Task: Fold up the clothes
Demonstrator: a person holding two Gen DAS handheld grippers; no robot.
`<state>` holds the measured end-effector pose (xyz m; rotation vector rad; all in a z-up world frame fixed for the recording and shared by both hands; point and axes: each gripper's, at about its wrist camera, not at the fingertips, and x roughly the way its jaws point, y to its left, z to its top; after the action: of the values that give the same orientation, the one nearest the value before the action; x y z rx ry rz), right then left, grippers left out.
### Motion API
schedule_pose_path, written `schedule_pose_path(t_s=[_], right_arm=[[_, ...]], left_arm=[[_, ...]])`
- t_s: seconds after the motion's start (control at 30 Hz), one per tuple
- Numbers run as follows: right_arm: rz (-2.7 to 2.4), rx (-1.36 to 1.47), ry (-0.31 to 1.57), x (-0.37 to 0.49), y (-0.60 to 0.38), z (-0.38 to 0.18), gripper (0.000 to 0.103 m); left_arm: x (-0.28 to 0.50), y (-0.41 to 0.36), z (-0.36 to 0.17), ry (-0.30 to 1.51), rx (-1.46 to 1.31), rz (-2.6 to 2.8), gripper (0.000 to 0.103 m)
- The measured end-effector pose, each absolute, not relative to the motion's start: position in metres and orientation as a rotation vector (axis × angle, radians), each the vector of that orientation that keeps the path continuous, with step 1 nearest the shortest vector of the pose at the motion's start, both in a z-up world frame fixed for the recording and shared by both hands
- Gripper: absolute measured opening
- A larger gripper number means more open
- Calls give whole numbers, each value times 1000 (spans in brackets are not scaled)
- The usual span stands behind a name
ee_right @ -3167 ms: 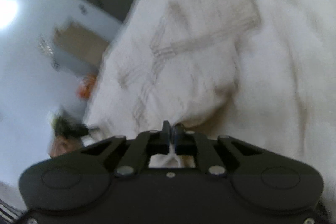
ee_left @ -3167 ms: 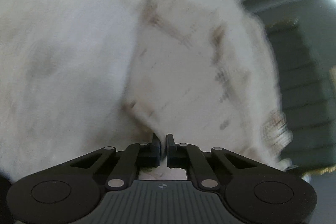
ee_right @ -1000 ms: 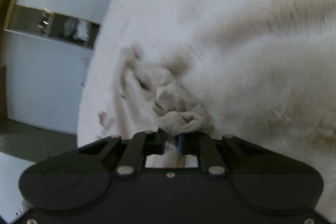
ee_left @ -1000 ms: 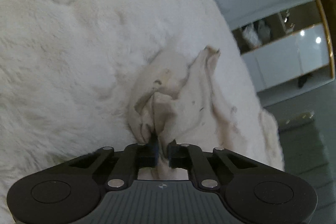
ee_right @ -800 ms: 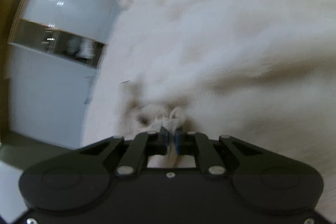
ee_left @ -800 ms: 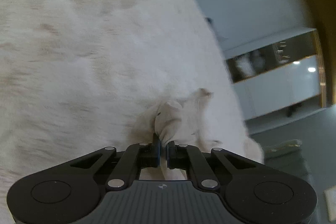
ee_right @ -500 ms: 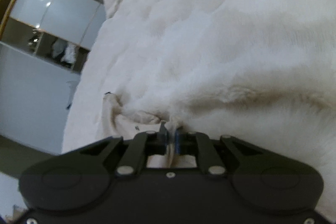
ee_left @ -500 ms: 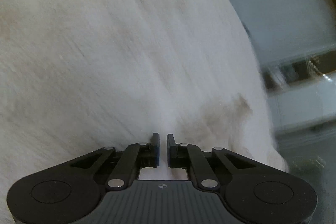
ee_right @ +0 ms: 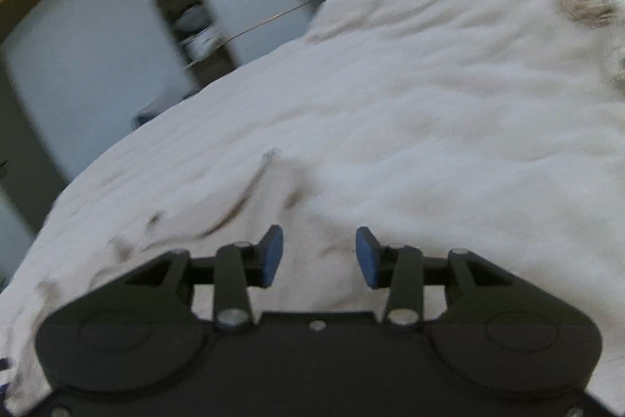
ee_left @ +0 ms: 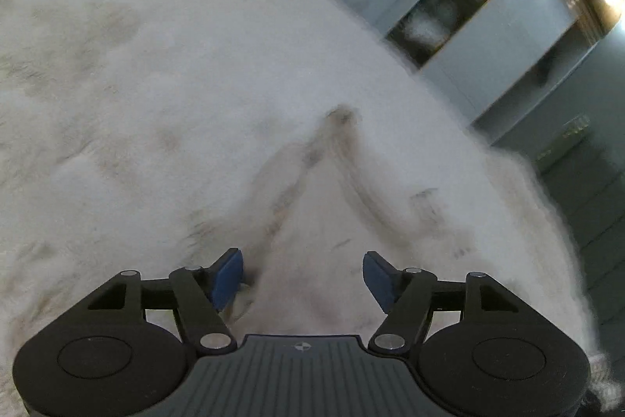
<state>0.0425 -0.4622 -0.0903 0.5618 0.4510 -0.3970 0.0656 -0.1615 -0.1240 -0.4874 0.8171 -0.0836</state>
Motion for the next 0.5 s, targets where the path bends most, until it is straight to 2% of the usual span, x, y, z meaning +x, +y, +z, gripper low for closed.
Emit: schedule_pose_path(t_s=[0.13,0.27,0.4,0.5], right_arm=[[-146,430,503,64,-413,-86,40],[91,294,577,102,-348,-80,46],[220,-8,655,194,-243,-63,45],[308,-75,712,255,-180,-54,42]], left_arm=[[64,-150,-133,854,-536,-35,62],[63,-158,-128,882,-472,-67,62],[67,-172,-124,894,-357,-70,63],[73,-179,-124,892,-335,-65,65]])
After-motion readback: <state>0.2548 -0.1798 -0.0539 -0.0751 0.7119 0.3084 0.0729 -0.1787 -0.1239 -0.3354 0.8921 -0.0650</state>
